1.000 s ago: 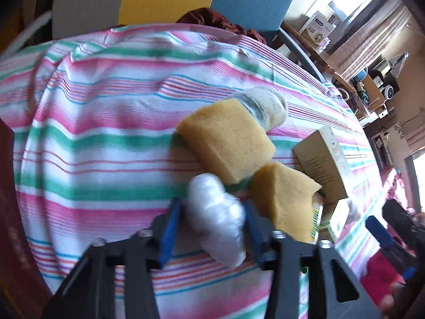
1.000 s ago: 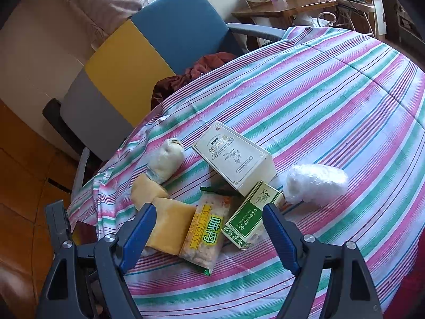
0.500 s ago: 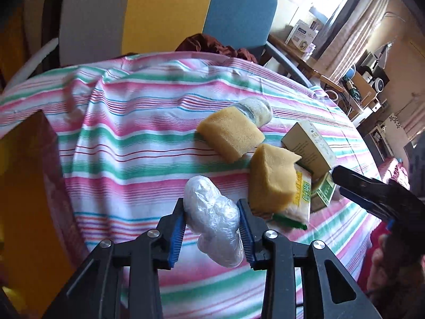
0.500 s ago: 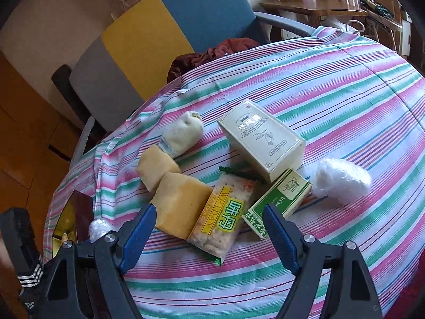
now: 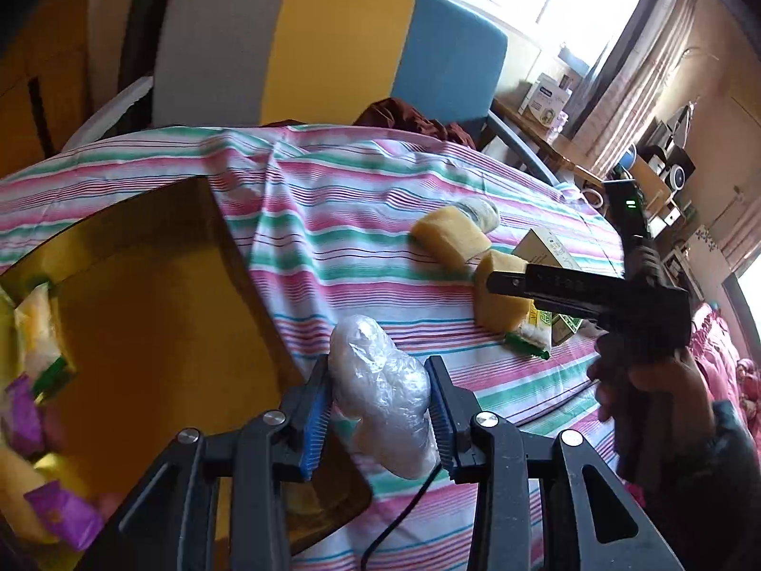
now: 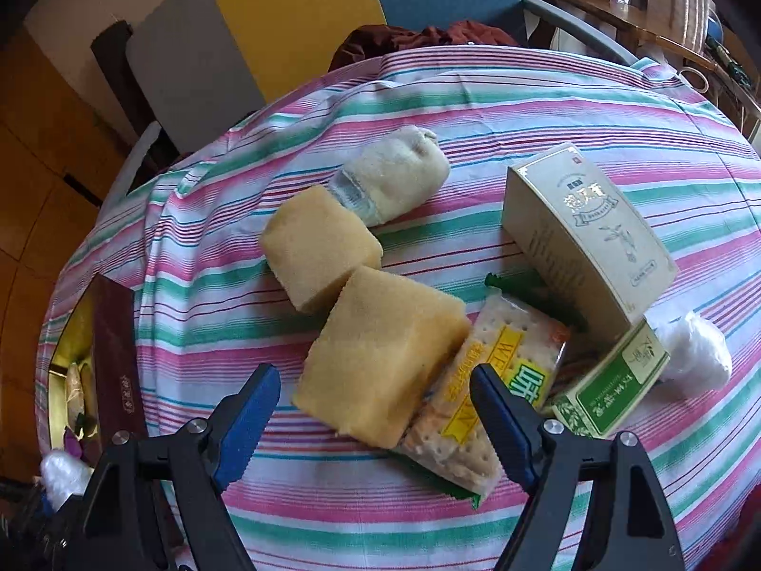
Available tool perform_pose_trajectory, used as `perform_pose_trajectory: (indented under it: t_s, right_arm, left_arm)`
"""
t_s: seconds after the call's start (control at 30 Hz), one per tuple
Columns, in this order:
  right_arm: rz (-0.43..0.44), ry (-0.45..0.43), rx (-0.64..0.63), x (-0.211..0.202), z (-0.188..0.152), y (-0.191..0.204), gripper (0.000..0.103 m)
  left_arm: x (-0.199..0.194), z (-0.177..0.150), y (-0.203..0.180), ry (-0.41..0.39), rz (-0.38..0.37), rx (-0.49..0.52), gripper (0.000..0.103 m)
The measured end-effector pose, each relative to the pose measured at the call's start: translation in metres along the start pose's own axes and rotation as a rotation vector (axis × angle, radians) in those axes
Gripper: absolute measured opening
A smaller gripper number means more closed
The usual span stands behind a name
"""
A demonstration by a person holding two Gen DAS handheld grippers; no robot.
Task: Organize objects
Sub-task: 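Grasp the clear plastic bag with the left gripper while the right gripper grasps a yellow sponge block, then carry the plastic bag and the sponge block over the gold tray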
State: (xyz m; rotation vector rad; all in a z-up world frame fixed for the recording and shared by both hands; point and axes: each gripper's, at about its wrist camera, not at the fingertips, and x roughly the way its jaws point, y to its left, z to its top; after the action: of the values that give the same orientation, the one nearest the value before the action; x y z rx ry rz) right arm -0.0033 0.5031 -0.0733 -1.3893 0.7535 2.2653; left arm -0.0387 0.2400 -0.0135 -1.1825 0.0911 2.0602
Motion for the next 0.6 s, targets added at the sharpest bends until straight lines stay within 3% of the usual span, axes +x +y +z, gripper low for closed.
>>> perform_pose_trajectory:
  t_s: [0.1,0.13,0.23,0.33,0.5,0.6]
  right_arm:
    - [-0.039,-0.002,-0.013,0.011,0.008,0.005,0.078]
    - [-0.051,0.012,-0.031,0.013,0.008,0.008,0.054]
    - [-0.064,0.021,-0.085,0.009,0.003,0.015,0.044]
    - [-0.028,0.019,-0.174,-0.003,-0.013,0.027,0.044]
    - [0.103,0.06,-0.363,-0.016,-0.055,0.053,0.044]
    - [0.083,0.039,-0.441,-0.013,-0.072,0.063,0.044]
  left_arm:
    - [-0.018,-0.006,0.017,-0.023,0.011,-0.027,0.039]
    - [-0.024,-0.008,0.024,-0.033,0.019,-0.035,0.039]
    - [-0.043,-0.015,0.044,-0.062,0.044,-0.061,0.039]
    - [-0.058,-0.022,0.07,-0.08,0.065,-0.113,0.039]
    - [-0.08,-0.037,0.12,-0.095,0.122,-0.227,0.039]
    - [-0.092,-0.043,0.149,-0.103,0.147,-0.299,0.039]
